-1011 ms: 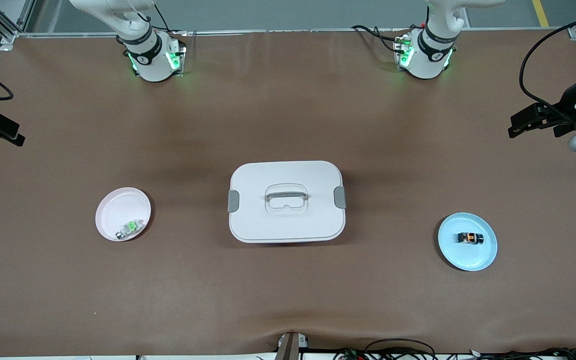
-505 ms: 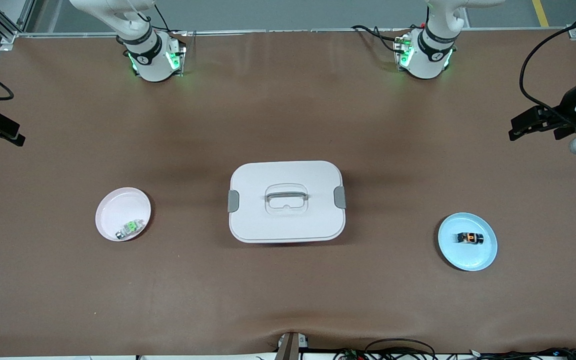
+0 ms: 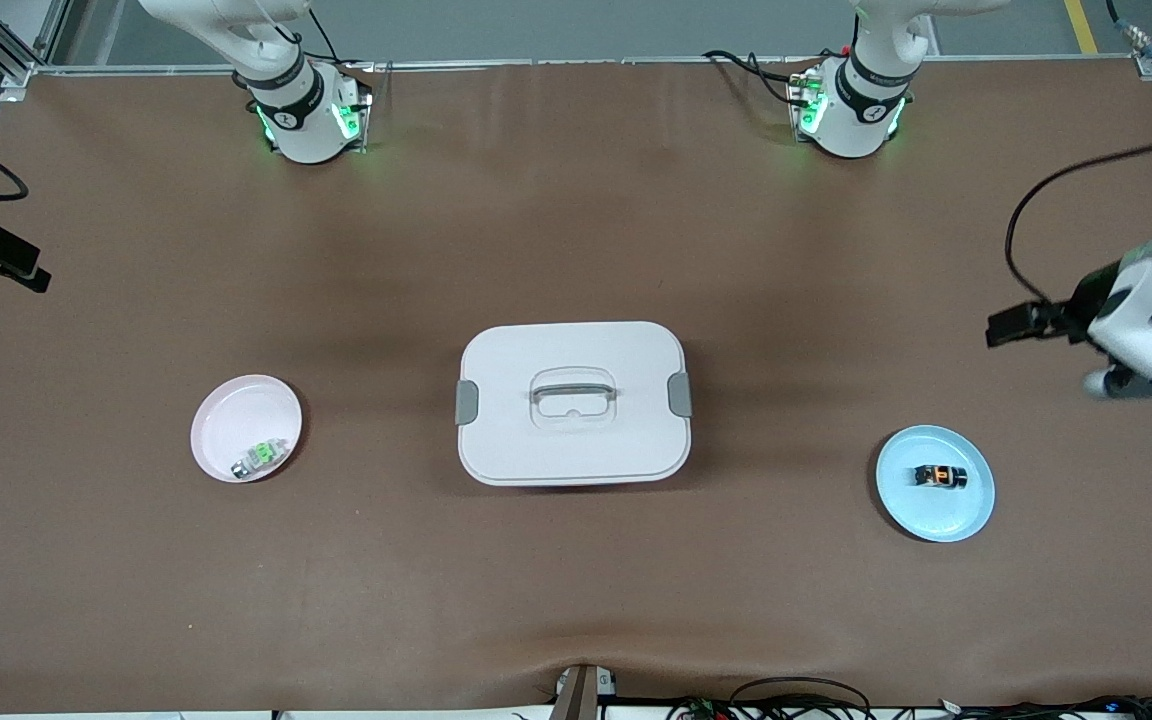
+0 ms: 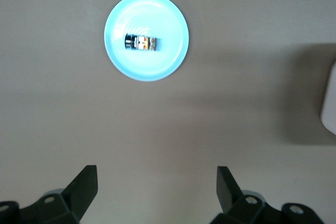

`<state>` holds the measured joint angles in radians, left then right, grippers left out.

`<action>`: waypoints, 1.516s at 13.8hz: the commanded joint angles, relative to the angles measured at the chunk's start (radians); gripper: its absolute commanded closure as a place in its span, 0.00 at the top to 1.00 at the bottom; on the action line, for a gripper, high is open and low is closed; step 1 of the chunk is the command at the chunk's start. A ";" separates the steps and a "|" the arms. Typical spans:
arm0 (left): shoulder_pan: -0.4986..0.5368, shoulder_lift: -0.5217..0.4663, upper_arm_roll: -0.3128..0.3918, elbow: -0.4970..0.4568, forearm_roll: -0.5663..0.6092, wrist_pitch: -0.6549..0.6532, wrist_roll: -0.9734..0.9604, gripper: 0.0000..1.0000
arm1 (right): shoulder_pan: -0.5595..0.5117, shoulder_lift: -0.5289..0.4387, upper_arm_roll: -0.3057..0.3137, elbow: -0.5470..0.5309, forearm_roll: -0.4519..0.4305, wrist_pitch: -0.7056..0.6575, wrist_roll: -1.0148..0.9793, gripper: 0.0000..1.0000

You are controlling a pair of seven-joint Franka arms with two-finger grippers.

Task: Transfer orange switch to right arm and place
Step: 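Move the left gripper down over the orange switch on the blue plate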

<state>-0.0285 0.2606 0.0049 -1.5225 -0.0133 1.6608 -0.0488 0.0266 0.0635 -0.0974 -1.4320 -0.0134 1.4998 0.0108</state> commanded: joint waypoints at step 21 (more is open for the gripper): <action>0.084 0.515 -0.003 0.090 0.019 0.421 0.190 1.00 | -0.011 -0.014 0.004 0.008 0.064 0.016 0.008 1.00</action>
<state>0.0581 0.7334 0.0020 -1.4945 0.0182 2.0877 0.1403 0.0203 0.0615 -0.0974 -1.4288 0.0399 1.5246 0.0123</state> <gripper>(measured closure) 0.000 0.000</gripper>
